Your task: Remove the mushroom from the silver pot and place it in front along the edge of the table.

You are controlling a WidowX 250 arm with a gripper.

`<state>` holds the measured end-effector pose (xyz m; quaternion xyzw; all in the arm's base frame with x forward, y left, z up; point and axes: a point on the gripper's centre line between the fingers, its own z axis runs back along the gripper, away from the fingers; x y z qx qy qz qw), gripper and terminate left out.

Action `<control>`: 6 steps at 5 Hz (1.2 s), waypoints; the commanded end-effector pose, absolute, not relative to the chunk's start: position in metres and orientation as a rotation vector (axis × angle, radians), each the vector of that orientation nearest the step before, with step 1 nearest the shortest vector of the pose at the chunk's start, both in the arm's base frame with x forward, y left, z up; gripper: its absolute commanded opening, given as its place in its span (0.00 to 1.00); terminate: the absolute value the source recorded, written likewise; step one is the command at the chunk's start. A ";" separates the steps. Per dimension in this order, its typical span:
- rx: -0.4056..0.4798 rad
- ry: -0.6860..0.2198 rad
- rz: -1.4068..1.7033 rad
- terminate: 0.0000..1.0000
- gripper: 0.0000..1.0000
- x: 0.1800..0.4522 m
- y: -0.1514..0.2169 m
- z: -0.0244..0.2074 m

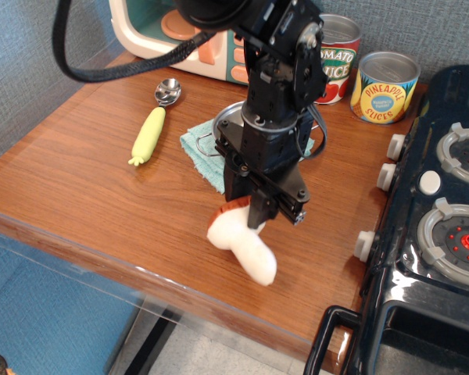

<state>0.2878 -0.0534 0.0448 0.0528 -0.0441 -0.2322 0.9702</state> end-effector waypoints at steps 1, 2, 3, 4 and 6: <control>0.095 -0.209 -0.446 0.00 1.00 0.289 -0.044 0.085; 0.085 -0.210 -0.435 0.00 1.00 0.289 -0.040 0.086; 0.085 -0.210 -0.435 0.00 1.00 0.289 -0.040 0.086; 0.085 -0.210 -0.435 0.00 1.00 0.289 -0.040 0.086; 0.085 -0.210 -0.435 0.00 1.00 0.289 -0.040 0.086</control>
